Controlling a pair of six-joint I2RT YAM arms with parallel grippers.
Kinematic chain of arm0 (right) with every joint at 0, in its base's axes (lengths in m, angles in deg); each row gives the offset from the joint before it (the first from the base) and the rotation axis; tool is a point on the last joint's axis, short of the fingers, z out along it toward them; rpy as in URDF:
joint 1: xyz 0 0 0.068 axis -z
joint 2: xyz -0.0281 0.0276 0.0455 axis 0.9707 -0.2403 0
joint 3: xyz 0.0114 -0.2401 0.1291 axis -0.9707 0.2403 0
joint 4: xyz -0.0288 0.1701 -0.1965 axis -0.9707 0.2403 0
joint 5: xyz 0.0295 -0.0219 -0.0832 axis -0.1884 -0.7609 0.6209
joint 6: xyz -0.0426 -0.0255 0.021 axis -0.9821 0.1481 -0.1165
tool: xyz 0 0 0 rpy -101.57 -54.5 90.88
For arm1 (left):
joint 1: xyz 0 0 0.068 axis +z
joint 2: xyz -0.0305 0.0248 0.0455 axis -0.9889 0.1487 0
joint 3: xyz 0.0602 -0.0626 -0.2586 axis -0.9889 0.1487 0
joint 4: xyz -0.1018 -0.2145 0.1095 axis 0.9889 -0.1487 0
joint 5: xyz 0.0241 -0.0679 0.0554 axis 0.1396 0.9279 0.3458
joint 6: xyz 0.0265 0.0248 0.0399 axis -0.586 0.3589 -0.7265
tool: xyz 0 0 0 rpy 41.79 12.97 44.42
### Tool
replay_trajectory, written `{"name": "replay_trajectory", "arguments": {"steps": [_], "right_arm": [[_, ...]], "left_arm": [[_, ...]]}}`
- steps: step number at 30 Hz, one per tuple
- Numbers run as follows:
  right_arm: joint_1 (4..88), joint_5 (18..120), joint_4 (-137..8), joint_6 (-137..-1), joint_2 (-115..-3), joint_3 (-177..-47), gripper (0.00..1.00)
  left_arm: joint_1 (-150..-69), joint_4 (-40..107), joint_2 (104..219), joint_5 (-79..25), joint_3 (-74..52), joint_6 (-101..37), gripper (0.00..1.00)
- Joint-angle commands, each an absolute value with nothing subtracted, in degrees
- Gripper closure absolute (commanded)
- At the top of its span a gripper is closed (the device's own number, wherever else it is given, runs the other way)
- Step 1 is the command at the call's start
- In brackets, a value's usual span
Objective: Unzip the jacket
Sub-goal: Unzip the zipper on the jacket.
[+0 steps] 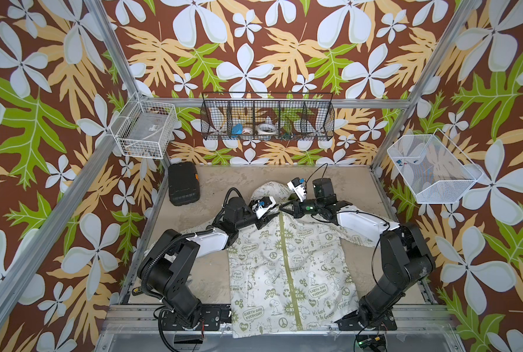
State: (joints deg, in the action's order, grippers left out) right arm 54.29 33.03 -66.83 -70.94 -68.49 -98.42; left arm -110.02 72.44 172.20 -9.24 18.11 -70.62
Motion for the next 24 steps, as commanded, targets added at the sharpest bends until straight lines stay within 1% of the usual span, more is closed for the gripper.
{"name": "replay_trajectory", "arguments": {"steps": [1, 4, 6, 9, 10, 11, 12, 13, 15, 17, 19, 22, 24], "right_arm": [[53.9, 33.5, -65.4, -73.0, -68.3, -98.7, 1.0], [53.8, 33.5, -65.2, -73.4, -68.0, -98.5, 1.0], [53.6, 33.8, -64.5, -73.7, -67.9, -98.8, 1.0], [53.6, 34.5, -63.1, -74.8, -68.2, -99.5, 1.0], [53.6, 34.8, -62.9, -75.0, -68.1, -99.4, 1.0], [53.6, 35.0, -62.6, -75.3, -68.1, -99.4, 0.98], [53.6, 35.6, -62.5, -75.5, -68.1, -99.1, 0.9], [53.5, 36.0, -62.6, -75.7, -67.9, -98.6, 0.85], [53.6, 36.6, -63.4, -76.3, -67.1, -96.9, 0.7], [53.6, 36.8, -64.1, -76.9, -66.2, -95.0, 0.62], [53.6, 37.5, -64.8, -76.9, -65.2, -93.4, 0.59], [53.7, 38.1, -67.1, -76.0, -63.2, -90.7, 0.59], [53.8, 38.4, -71.1, -74.1, -60.6, -87.3, 0.61]], "left_arm": [[-109.5, 70.2, 172.7, -6.0, 16.8, -68.0, 0.59], [-109.5, 69.7, 173.6, -4.5, 15.8, -68.0, 0.71], [-109.5, 68.5, 174.4, -3.5, 14.7, -68.2, 0.84], [-109.5, 68.0, 175.2, -2.6, 13.7, -68.3, 1.0], [-109.5, 67.8, 175.4, -2.4, 13.4, -68.3, 1.0], [-109.5, 67.4, 175.6, -2.1, 12.9, -68.4, 1.0], [-109.5, 67.0, 175.7, -2.0, 12.6, -68.6, 1.0], [-109.5, 67.0, 175.8, -1.9, 12.4, -68.7, 1.0], [-109.5, 66.3, 175.7, -1.9, 11.9, -69.2, 1.0], [-109.5, 65.8, 175.6, -2.0, 11.8, -69.7, 1.0], [-109.5, 65.5, 175.5, -2.1, 11.8, -69.9, 1.0], [-109.5, 64.8, 175.3, -2.1, 11.7, -70.0, 1.0], [-109.5, 64.4, 175.1, -1.9, 11.8, -70.0, 1.0]]}}
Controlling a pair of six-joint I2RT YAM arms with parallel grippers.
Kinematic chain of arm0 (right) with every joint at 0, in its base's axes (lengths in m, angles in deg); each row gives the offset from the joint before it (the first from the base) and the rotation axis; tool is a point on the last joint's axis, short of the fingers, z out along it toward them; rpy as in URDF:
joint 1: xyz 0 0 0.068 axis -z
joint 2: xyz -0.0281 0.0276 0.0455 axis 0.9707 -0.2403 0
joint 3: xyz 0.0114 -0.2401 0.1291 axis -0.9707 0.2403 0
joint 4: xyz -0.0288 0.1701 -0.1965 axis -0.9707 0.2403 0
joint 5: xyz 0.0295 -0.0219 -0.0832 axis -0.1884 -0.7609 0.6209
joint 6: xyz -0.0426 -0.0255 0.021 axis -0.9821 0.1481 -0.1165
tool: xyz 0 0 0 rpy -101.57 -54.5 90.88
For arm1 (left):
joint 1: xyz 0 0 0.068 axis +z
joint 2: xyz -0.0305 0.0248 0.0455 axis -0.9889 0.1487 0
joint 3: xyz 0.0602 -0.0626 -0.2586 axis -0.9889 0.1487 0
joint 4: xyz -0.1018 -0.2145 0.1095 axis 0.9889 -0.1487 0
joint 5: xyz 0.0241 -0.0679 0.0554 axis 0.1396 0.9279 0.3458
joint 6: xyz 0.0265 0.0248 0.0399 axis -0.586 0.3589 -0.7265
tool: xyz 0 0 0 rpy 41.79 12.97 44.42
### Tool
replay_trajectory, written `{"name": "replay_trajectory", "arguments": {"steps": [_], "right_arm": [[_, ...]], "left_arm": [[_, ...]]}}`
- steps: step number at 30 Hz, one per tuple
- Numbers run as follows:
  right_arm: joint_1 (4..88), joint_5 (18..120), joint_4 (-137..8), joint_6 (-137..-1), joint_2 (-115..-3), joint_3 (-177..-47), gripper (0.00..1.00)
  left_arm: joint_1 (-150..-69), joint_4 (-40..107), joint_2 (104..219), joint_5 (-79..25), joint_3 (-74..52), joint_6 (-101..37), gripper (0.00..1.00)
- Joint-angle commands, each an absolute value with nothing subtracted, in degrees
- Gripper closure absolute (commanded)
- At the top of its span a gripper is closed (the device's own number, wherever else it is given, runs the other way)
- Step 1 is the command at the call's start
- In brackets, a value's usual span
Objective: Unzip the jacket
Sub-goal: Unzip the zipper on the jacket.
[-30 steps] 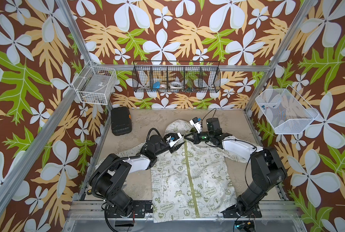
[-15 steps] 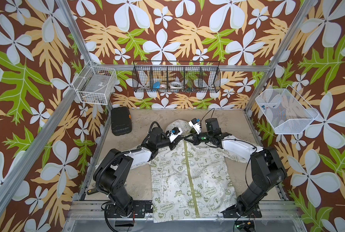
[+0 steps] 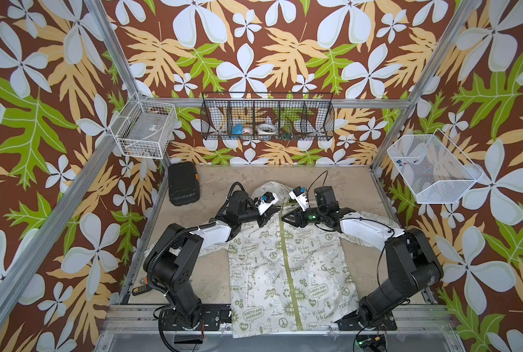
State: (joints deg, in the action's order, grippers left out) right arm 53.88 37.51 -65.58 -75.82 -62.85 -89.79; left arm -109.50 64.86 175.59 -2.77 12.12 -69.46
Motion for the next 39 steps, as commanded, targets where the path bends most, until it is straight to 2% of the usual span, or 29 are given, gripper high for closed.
{"name": "replay_trajectory", "arguments": {"steps": [1, 5, 7, 11, 17, 23, 39], "right_arm": [[53.8, 38.3, -73.4, -72.8, -59.2, -85.4, 0.62], [54.0, 35.5, -92.5, -65.2, -52.1, -73.7, 0.61], [54.0, 34.5, -100.2, -61.5, -50.9, -70.2, 0.56], [54.1, 29.0, -108.6, -56.6, -55.0, -69.8, 0.44], [56.3, 23.2, -126.0, -44.9, -62.1, -69.4, 0.38], [57.0, 19.6, -127.0, -44.3, -66.7, -71.6, 0.37], [58.5, 15.5, -123.7, -46.5, -73.2, -76.1, 0.42]], "left_arm": [[-109.5, 64.3, 175.0, -1.8, 11.9, -70.1, 1.0], [-109.5, 64.1, 174.4, -1.3, 12.0, -70.1, 1.0], [-109.4, 64.0, 174.2, -0.7, 11.8, -69.9, 1.0], [-109.3, 64.0, 174.3, 1.9, 11.2, -68.9, 1.0], [-109.2, 63.1, 173.5, 5.0, 10.8, -68.0, 1.0], [-109.2, 61.6, 172.8, 6.6, 10.6, -68.9, 1.0], [-109.2, 63.6, 172.5, 9.0, 11.4, -68.6, 1.0]]}}
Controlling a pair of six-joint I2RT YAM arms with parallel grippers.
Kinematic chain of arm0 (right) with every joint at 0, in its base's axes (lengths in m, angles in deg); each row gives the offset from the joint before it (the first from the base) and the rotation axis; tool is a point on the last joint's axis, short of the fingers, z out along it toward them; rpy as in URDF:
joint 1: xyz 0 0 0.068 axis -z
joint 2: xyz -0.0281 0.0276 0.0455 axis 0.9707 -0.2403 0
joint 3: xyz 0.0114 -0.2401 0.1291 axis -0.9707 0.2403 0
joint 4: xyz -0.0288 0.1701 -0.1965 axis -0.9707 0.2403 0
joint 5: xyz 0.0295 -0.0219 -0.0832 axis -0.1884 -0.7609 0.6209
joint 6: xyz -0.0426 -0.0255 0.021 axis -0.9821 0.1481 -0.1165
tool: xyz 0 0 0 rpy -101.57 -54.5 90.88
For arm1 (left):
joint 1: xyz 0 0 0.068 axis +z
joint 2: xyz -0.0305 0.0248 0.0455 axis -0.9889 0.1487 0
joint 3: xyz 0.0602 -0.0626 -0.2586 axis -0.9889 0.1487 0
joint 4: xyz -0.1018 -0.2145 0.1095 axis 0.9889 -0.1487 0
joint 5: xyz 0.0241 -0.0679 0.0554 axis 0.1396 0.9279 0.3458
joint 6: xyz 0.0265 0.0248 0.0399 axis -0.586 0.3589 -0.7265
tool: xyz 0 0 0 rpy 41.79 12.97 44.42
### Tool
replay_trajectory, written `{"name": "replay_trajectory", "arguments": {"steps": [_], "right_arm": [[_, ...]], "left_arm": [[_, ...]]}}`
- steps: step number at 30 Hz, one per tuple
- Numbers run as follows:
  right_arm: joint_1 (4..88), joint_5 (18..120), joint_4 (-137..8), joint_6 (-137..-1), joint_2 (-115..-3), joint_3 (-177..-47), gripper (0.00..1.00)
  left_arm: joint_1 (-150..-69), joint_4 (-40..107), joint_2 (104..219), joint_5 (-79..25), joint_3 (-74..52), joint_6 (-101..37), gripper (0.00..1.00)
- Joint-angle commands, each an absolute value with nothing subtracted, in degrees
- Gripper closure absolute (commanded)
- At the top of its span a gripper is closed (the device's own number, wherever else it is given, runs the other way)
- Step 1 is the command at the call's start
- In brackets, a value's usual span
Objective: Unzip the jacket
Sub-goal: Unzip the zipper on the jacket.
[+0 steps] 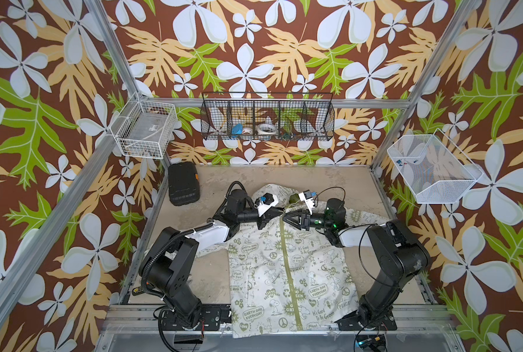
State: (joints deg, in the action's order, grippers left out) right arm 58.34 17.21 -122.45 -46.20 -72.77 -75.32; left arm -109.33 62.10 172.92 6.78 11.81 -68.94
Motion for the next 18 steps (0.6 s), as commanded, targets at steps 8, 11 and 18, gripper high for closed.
{"name": "replay_trajectory", "arguments": {"steps": [8, 11, 18], "right_arm": [[58.6, 12.8, -118.1, -49.6, -72.7, -78.9, 0.42], [58.5, 12.0, -114.3, -51.7, -72.3, -80.1, 0.5], [58.5, 12.1, -111.5, -53.7, -72.3, -80.3, 0.68]], "left_arm": [[-109.2, 64.1, 173.2, 8.7, 11.2, -68.3, 1.0], [-109.2, 64.2, 173.3, 8.2, 11.2, -68.3, 1.0], [-109.2, 64.8, 173.0, 6.8, 11.2, -68.1, 1.0]]}}
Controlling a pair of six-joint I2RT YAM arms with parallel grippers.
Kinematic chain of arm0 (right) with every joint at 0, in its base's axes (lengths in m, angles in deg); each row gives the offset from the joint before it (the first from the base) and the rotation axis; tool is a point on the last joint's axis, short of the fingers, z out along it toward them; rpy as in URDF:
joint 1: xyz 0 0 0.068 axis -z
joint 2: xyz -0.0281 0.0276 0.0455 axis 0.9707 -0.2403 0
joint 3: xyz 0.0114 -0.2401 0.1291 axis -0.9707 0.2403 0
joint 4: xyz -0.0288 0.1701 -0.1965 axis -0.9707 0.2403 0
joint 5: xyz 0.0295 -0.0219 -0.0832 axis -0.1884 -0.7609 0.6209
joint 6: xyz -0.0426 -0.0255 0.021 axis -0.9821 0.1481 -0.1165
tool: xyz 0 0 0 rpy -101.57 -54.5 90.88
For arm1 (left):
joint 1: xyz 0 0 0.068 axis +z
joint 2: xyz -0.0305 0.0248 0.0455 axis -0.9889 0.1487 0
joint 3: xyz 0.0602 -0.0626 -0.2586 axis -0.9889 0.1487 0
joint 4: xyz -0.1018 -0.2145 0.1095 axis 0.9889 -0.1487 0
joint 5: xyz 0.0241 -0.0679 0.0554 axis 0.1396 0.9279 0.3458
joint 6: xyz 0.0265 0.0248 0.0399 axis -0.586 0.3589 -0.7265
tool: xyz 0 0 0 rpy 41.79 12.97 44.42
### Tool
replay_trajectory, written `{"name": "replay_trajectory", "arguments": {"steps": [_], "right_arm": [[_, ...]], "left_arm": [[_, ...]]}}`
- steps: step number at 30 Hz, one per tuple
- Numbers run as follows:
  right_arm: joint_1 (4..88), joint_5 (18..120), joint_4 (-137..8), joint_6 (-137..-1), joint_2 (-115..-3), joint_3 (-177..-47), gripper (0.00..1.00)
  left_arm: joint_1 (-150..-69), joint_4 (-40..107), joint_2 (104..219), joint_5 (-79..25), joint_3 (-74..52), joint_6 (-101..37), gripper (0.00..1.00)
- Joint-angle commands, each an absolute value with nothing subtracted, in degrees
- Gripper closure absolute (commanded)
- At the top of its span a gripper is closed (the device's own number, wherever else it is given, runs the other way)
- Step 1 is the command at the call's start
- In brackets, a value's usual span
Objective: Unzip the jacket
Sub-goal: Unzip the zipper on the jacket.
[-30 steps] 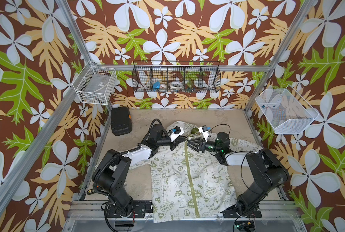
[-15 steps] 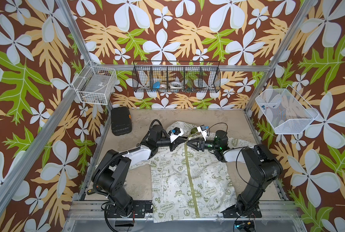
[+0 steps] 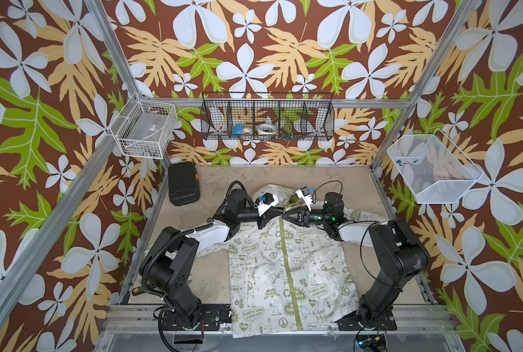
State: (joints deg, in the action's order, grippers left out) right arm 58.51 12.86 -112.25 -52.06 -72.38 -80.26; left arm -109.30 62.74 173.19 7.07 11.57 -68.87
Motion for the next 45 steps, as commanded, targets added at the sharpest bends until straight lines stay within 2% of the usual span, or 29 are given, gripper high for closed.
{"name": "replay_trajectory", "arguments": {"steps": [1, 5, 6, 7, 23, 27, 35, 45], "right_arm": [[58.5, 12.1, -111.4, -53.7, -72.4, -80.2, 0.71], [58.5, 12.7, -110.8, -53.9, -72.2, -80.2, 0.82], [58.5, 12.8, -110.1, -54.1, -72.1, -80.5, 0.89], [58.5, 13.2, -109.2, -54.6, -72.1, -80.7, 0.99], [56.9, 26.2, -91.2, -58.5, -74.7, -85.3, 1.0], [56.8, 31.2, -83.2, -59.1, -75.8, -85.6, 1.0], [55.7, 40.1, -80.5, -53.0, -71.6, -77.6, 1.0], [54.3, 53.4, -64.5, -63.6, -66.7, -82.1, 1.0]], "left_arm": [[-109.2, 64.7, 173.0, 6.6, 11.2, -68.1, 1.0], [-109.2, 64.5, 172.6, 5.5, 11.1, -68.1, 1.0], [-109.2, 64.4, 172.6, 5.3, 11.1, -68.2, 1.0], [-109.2, 64.2, 172.5, 5.2, 11.0, -68.4, 1.0], [-109.1, 60.6, 173.7, 0.6, 4.6, -67.5, 1.0], [-109.1, 60.6, 173.9, -6.6, 3.6, -67.7, 1.0], [-109.2, 49.3, 181.7, -18.6, -7.4, -72.3, 1.0], [-109.1, 45.8, 190.5, -24.6, -13.8, -74.6, 1.0]]}}
